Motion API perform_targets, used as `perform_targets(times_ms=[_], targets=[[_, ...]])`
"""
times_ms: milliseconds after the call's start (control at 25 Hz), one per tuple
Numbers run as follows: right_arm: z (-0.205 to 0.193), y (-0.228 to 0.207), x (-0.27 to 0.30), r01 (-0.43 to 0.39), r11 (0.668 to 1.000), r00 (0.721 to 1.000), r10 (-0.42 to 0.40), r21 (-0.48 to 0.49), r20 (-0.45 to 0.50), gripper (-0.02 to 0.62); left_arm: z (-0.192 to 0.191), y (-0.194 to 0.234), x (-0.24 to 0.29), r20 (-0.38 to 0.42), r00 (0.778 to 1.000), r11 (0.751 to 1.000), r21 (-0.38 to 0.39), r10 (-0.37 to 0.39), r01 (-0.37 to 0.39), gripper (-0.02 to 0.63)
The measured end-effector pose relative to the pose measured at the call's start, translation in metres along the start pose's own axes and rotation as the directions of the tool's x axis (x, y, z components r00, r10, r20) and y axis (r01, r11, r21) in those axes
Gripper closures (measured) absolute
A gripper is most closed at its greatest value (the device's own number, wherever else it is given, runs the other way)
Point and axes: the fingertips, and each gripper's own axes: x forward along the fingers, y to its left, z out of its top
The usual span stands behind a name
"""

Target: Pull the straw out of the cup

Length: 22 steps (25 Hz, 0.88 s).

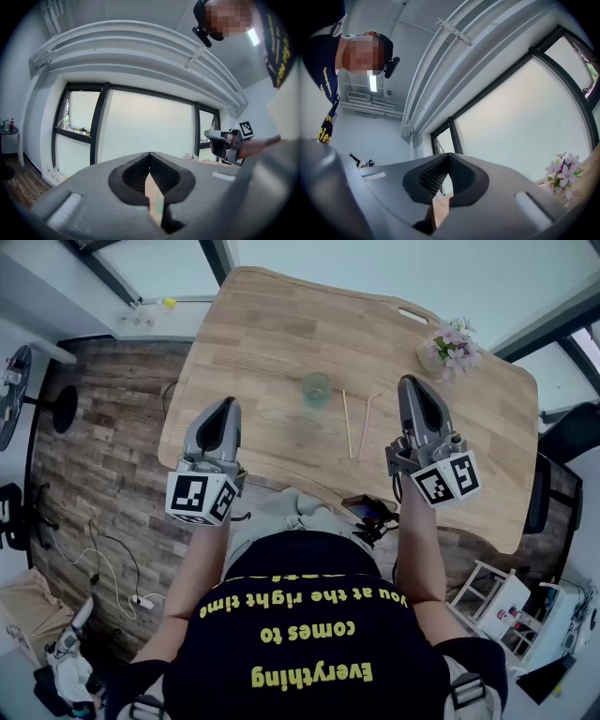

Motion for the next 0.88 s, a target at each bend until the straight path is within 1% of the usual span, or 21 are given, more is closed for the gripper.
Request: perform_targets(times_ms=[240,440,880], targets=[[0.010,0.006,-0.001,-0.008,1.000,1.000,0.008,-0.021,0.022,0.589,0.001,0.000,0.001,0.002,1.000,1.000,0.000,0.003,-0.003,0.606],[0.015,0.007,-0.006,-0.008,1.000,0.999,0.009,-0.028,0.043,0.589,0.001,-0.007,0.005,0.000,1.000,1.000,-0.002,-0.015,0.015,0.606],[0.016,0.008,-0.009,-0.018,0.997,0.999,0.020,-0.076,0.029,0.589,0.001,-0.014,0.011,0.000,1.000,1.000,0.000,-0.031,0.031,0.606]])
